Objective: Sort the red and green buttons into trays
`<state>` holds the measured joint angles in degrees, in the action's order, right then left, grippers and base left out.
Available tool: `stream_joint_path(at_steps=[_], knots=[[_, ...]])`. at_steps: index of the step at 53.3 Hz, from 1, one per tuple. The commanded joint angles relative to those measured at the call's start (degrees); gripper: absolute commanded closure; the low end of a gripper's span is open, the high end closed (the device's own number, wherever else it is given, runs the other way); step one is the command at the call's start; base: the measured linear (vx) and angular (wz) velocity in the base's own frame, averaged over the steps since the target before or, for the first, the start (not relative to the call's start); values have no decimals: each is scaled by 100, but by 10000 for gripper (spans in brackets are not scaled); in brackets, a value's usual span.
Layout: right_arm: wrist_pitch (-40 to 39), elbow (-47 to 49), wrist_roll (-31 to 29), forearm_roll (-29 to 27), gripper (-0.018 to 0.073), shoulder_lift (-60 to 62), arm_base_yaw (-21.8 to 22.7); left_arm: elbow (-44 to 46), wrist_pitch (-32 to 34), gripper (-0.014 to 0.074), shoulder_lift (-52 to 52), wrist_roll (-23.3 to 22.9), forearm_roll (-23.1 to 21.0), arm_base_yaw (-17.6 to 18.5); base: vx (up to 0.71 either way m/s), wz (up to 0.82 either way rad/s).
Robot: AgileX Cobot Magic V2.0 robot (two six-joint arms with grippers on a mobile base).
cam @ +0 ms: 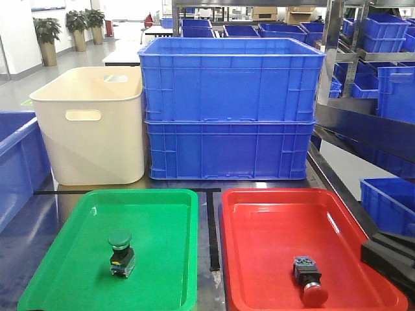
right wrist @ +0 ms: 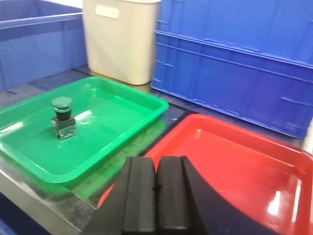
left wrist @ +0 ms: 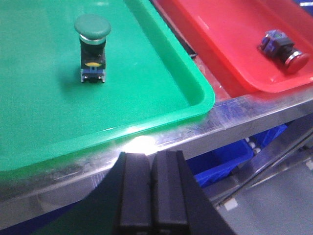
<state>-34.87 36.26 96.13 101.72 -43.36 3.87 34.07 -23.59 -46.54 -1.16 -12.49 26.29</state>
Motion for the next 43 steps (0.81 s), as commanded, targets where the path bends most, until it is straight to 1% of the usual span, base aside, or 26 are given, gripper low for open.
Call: stream_joint_path(at_steps=[1,6,25,26,28,31,34,37,39,43], knots=[[268,1,8,-5,569,219,27,36,483,602,329,13,-133,45,0,0],[251,-29,14,-22,569,305,27,36,396,602,481,13,-133,45,0,0],[256,-22,14,-16,569,305,27,36,375,602,467,24,-121,45,0,0],[256,-22,14,-16,569,305,27,36,413,602,467,71,-63,45,0,0],[256,-22,14,-16,569,305,27,-21,584,602,467,217,237,36,0,0],[256,-22,14,-16,569,305,27,-174,974,602,547,221,715,-15,0,0],[256,-22,14,-16,569,305,27,-503,1407,602,751,158,1038,-129,0,0],[256,-22,14,-16,569,305,27,-886,1811,602,1098,158,1213,-302,0,1],[256,-22,14,-16,569,305,27,-1141,2003,602,1424,158,1249,-446,0,1],[256,-22,14,-16,569,305,27,-1820,2107,602,2169,207,1249,-731,0,0]])
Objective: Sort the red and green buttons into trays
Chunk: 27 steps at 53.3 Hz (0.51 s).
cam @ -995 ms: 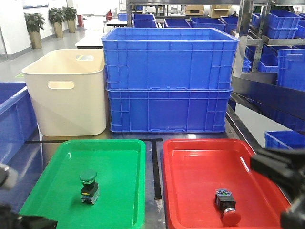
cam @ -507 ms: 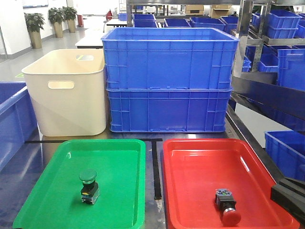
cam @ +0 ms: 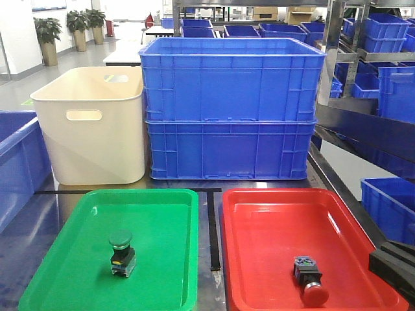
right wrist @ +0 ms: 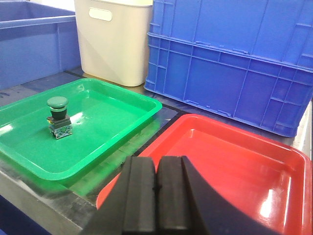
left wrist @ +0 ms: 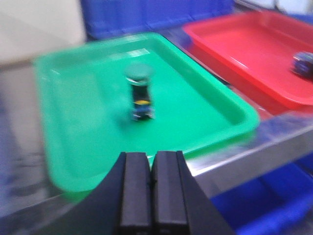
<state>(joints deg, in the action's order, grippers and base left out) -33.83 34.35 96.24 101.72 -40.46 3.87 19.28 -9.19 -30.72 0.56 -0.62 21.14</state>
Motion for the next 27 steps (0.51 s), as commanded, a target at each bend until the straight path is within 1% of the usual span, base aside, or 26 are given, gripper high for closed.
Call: stream_joint_path(at_steps=[1,5,11,15,16,17,19,27], knots=[[153,169,3,-16,569,15,27,-447,667,602,777,35,27,-286,0,0],[153,169,3,-16,569,15,27,-1126,683,602,1513,35,27,-539,0,0],[153,169,3,-16,569,15,27,-1832,714,602,2495,35,-29,-803,0,0],[153,169,3,-16,569,15,27,-2146,717,602,3050,35,-18,-868,0,0],[153,169,3,-16,569,15,27,-2147,589,602,3214,35,-18,-879,0,0],[153,169,3,-16,569,15,27,-2128,468,602,3301,35,-18,-879,0,0],[153,169,3,-16,569,15,27,-2128,484,602,3248,35,62,-879,0,0],[155,169,-3,-10,569,15,21,-2128,507,602,3182,18,12,-879,0,0]])
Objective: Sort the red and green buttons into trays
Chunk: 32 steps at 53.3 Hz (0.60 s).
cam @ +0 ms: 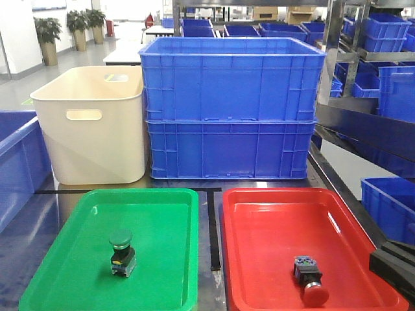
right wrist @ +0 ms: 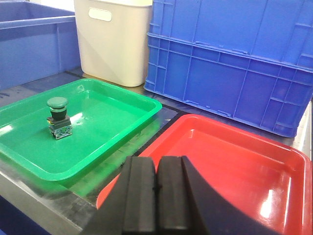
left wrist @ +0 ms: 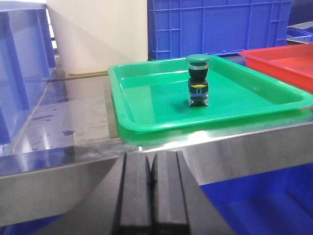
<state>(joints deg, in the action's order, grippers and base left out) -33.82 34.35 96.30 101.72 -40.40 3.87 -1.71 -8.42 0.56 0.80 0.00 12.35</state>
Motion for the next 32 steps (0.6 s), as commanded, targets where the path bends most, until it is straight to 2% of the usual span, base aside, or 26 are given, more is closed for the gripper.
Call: stream_joint_path(at_steps=[1,32], knots=[[154,169,-8,-10,569,8,21,-28,430,602,46,-6,0,0,0,0],[149,169,-8,-10,569,8,21,-22,429,602,37,-12,0,0,0,0]])
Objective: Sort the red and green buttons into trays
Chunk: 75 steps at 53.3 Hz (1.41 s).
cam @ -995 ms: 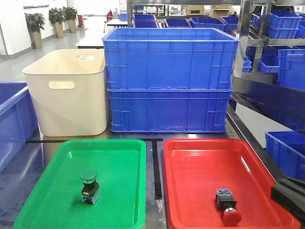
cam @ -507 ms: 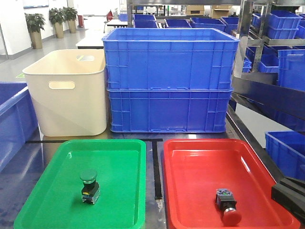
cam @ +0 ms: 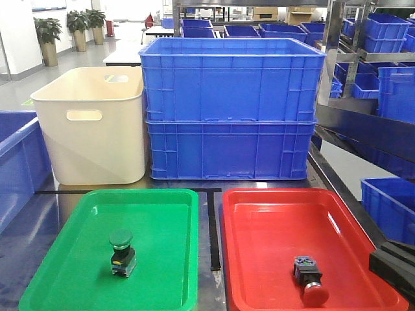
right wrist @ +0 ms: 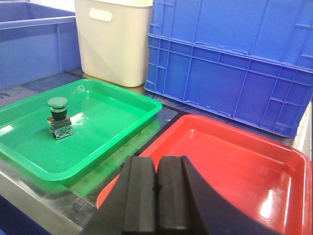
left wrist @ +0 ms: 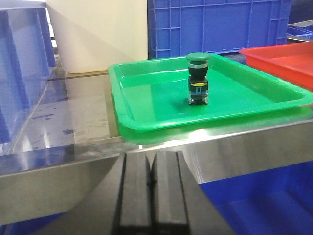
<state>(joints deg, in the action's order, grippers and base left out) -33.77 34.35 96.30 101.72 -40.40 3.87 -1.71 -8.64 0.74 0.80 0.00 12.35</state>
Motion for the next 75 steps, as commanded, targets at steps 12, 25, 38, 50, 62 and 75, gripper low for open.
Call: stream_joint_path(at_steps=[12,25,38,50,62,75], knots=[[342,156,-177,-147,569,-50,21,-22,451,602,19,-12,0,0,0,0],[1712,156,-3432,-3659,569,-147,14,-22,451,602,19,-12,0,0,0,0],[4344,156,-8986,-9041,569,406,4,-22,451,602,19,-12,0,0,0,0],[5014,-630,-10491,-10088,569,1574,15,-22,451,602,19,-12,0,0,0,0],[3556,-2750,-9630,-9966,569,3121,21,-22,451,602,19,-12,0,0,0,0],[3797,-3643,-9467,-10066,569,4164,21,-22,451,602,19,-12,0,0,0,0]])
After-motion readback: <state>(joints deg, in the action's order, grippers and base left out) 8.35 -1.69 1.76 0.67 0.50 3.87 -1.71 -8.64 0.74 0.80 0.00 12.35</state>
